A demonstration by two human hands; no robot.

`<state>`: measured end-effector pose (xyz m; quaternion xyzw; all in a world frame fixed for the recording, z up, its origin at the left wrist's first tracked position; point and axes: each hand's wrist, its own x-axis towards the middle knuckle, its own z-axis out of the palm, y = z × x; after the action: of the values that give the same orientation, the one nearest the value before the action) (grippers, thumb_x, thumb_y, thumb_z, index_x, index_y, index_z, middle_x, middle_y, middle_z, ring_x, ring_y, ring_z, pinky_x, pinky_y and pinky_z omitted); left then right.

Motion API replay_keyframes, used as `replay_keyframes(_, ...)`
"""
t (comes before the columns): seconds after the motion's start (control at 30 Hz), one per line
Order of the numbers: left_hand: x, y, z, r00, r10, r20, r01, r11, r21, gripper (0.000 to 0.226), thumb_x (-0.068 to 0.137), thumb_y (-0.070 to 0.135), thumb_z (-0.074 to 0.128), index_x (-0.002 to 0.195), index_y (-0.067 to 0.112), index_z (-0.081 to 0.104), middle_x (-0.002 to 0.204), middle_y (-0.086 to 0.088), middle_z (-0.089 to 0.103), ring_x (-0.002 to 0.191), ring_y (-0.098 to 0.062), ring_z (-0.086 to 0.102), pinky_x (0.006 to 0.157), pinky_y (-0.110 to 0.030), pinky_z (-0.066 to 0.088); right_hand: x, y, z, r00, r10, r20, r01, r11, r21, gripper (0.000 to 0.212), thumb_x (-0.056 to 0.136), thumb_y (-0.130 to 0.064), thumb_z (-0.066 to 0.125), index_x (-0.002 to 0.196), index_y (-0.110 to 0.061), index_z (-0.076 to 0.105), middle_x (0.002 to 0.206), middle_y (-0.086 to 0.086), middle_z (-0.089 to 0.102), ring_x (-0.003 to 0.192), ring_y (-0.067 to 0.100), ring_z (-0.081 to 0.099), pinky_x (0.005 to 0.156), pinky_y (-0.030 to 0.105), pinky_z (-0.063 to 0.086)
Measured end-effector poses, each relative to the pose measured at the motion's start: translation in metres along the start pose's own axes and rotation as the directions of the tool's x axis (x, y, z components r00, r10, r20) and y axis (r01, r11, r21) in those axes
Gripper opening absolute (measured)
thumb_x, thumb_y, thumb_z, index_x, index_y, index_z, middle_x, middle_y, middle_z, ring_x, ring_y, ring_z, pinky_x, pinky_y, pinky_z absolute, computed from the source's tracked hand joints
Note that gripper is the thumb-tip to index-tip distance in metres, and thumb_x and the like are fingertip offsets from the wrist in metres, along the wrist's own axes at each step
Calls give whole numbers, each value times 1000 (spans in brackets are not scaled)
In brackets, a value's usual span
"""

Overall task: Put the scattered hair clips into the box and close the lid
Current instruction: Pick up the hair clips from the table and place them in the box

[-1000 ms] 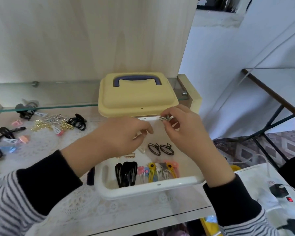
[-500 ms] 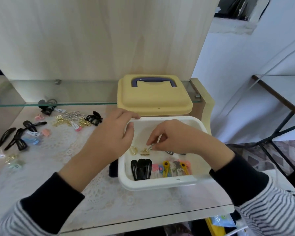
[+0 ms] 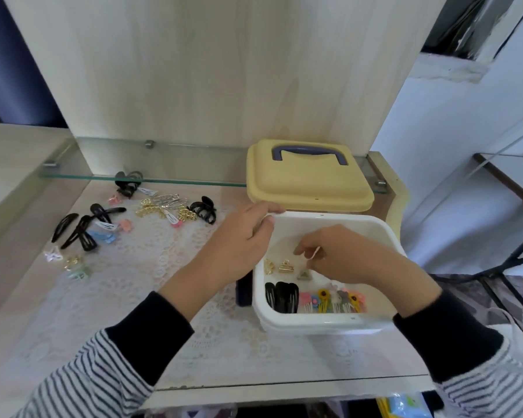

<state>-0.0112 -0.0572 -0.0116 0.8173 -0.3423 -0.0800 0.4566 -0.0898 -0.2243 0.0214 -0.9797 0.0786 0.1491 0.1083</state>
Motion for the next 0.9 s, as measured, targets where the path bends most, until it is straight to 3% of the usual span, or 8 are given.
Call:
replay_keyframes(0.1,-7,-13,1,1000,25,-6,-25,998,-61,33,101,40,36,131,40,49,119,15,58,106,3,54,89,-27,46,-13,-6,-4,995,-15,-96,25,995,101,25,93,-23,54,116,-30,63,107,-13,61,97,8,57,88,22,44)
replay_keyframes(0.17,-15,-20,-1,996,20,-86,-25,998,-60,32,101,40,36,130,40,49,127,18,54,114,5,51,96,-28,45,-18,-14,-6,980,-27,-196,62,983,175,22,93,-23,56,112,-29,65,103,-14,61,94,6,58,84,23,47)
replay_keyframes(0.3,-32,-32,-15,953,-22,-301,-4,996,-87,27,101,26,41,123,33,55,122,17,56,114,7,50,96,-19,43,-21,-43,-10,837,-50,-545,206,951,229,14,90,-14,56,100,-20,65,98,-7,58,89,4,57,81,25,49)
replay_keyframes(0.37,-41,-42,-28,918,-34,-395,15,999,-50,26,100,22,42,120,29,57,119,17,58,114,5,51,94,-14,41,-19,-65,-13,738,-41,-674,287,922,258,11,88,-10,57,95,-17,64,94,-6,57,85,0,57,75,14,47)
replay_keyframes(0.53,-65,-75,-61,834,-7,-552,99,986,138,24,97,18,46,115,27,59,116,16,58,108,3,51,97,-14,38,-9,-126,-8,593,-28,-805,459,833,309,11,87,-6,56,93,-12,62,92,-1,56,76,9,55,67,17,44)
replay_keyframes(0.6,-72,-91,-74,805,29,-593,146,958,245,25,94,18,46,114,22,61,115,10,59,104,-4,54,86,-9,39,2,-148,3,553,-61,-831,492,829,267,14,85,-3,56,95,-11,62,93,0,56,73,11,53,64,17,43)
replay_keyframes(0.77,-95,-131,-104,787,-46,-615,329,874,357,29,89,16,49,116,20,58,120,4,57,95,-18,59,66,-26,41,43,-189,51,565,-133,-814,508,834,216,19,83,-4,56,101,-8,62,96,4,57,82,18,54,67,19,40)
replay_keyframes(0.9,-106,-160,-121,795,-151,-588,388,871,301,34,95,22,48,128,19,53,138,3,48,120,-19,51,93,-32,46,79,-206,93,646,-211,-734,471,867,165,25,86,-10,56,110,-9,63,106,7,59,93,23,57,73,31,51)
